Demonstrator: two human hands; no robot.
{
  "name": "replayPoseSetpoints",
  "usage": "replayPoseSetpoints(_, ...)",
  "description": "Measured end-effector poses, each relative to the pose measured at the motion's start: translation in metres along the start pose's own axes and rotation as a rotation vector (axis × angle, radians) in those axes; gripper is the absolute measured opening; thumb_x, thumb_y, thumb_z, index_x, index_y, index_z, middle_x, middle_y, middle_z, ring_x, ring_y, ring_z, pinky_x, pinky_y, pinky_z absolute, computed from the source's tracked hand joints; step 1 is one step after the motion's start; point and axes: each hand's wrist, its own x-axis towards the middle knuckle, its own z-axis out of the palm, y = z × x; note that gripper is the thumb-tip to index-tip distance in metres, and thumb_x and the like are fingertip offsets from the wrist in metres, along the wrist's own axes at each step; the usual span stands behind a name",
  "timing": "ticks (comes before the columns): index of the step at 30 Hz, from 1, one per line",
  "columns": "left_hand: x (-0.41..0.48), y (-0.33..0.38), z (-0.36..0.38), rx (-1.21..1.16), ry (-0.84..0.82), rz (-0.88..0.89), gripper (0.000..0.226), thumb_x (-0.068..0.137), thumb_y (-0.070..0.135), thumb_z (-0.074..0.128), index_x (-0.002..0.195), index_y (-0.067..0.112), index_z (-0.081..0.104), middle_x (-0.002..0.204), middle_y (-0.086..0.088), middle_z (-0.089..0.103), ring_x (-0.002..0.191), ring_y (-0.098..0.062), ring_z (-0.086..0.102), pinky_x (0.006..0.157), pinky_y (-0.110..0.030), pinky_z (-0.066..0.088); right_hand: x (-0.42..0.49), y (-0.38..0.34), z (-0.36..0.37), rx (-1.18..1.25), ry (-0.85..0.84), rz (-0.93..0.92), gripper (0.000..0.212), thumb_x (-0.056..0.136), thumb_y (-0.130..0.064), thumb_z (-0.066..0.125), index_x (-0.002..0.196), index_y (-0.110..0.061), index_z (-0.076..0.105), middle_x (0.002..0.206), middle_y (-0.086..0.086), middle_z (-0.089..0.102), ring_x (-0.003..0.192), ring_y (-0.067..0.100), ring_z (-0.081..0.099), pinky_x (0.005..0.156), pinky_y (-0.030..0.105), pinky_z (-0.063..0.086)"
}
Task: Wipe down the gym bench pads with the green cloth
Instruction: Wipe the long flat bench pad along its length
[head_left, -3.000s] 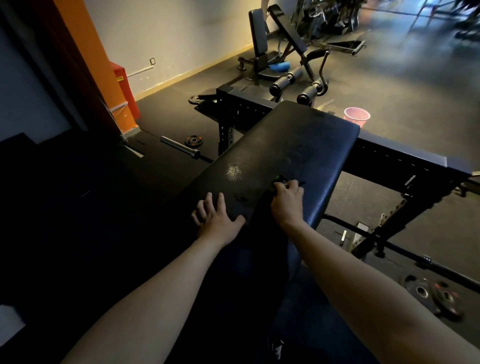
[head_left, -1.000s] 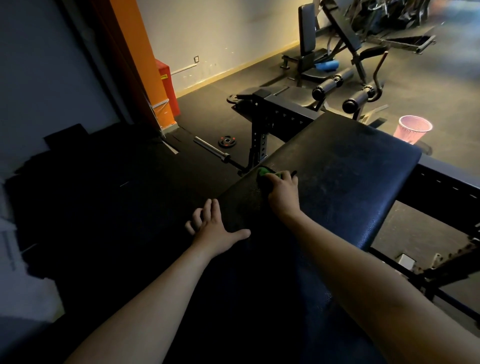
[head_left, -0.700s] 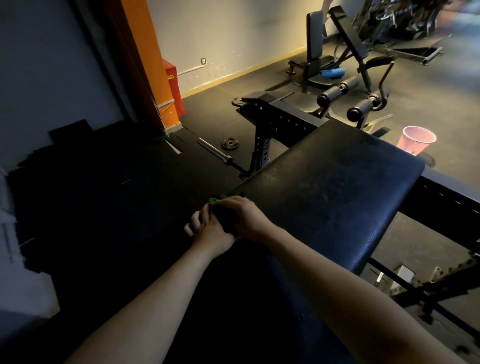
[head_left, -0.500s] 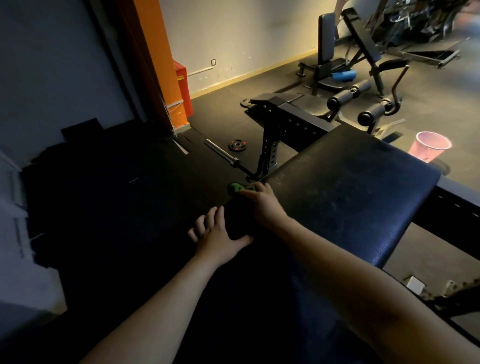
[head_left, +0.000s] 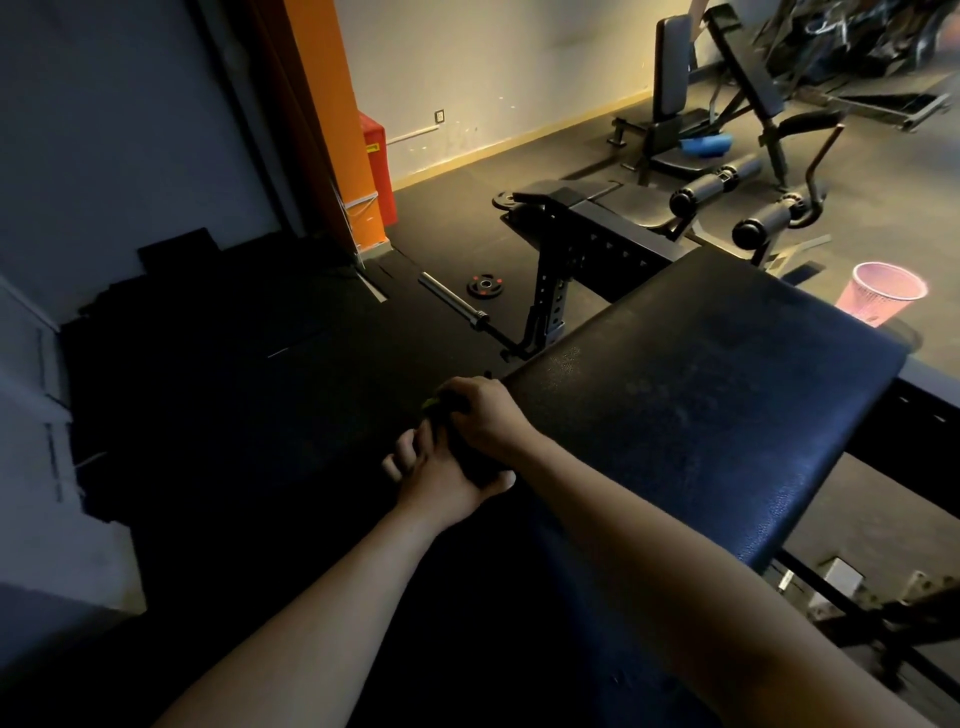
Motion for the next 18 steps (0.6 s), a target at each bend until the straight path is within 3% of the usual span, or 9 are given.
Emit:
replayPoseSetpoints(3,0.000,-0.001,-0.004,-0.058,-0.015,0.020,0.116,0.071,0.085,0.059,0.156,0.034,0.000,0.162,0.007,-0.003,0.148,-0.032,-0.003,0.118,-0.054,0.005,0.002,0.018,-0.009,-0.155,0.029,0.065,0.037,0.097,-0.025,0.058,0.133,-0.029,0.057,0.129,0.006,0.049,0.118,0.027,0.042,0.097,0.036,0.038)
replayPoseSetpoints(7,0.001,-0.007,-0.011,-0.066,-0.088,0.054,0.114,0.071,0.089,0.053,0.157,0.035,0.002,0.162,0.011,-0.002,0.148,-0.029,-0.001,0.116,-0.053,0.006,0.001,0.047,-0.034,-0.275,0.185,0.251,0.043,0.097,-0.020,0.057,0.139,-0.028,0.054,0.132,0.011,0.046,0.119,0.031,0.039,0.101,0.039,0.041)
replayPoseSetpoints(11,0.001,-0.005,-0.008,-0.041,-0.066,0.027,0.117,0.069,0.090,0.054,0.157,0.035,0.001,0.162,0.011,-0.003,0.147,-0.029,-0.002,0.116,-0.053,0.005,0.000,0.042,-0.031,-0.127,0.297,0.420,0.039,0.098,-0.015,0.051,0.136,-0.024,0.056,0.133,0.013,0.045,0.121,0.032,0.038,0.102,0.041,0.041)
replayPoseSetpoints(13,-0.001,-0.002,-0.005,-0.037,-0.024,0.022,0.117,0.069,0.088,0.056,0.157,0.035,0.001,0.162,0.010,-0.002,0.147,-0.030,-0.001,0.116,-0.054,0.006,0.001,0.026,-0.019,-0.099,0.284,0.386,0.035,0.099,-0.018,0.052,0.133,-0.023,0.058,0.133,0.012,0.047,0.120,0.031,0.041,0.100,0.040,0.043)
replayPoseSetpoints(18,-0.004,0.000,-0.004,-0.081,0.033,0.015,0.131,0.066,0.079,0.068,0.156,0.032,-0.014,0.163,0.003,0.000,0.147,-0.032,0.003,0.118,-0.053,0.010,-0.009,-0.005,0.004,-0.126,0.081,0.067,0.033,0.095,-0.022,0.058,0.127,-0.028,0.061,0.129,0.002,0.056,0.116,0.021,0.049,0.097,0.033,0.039)
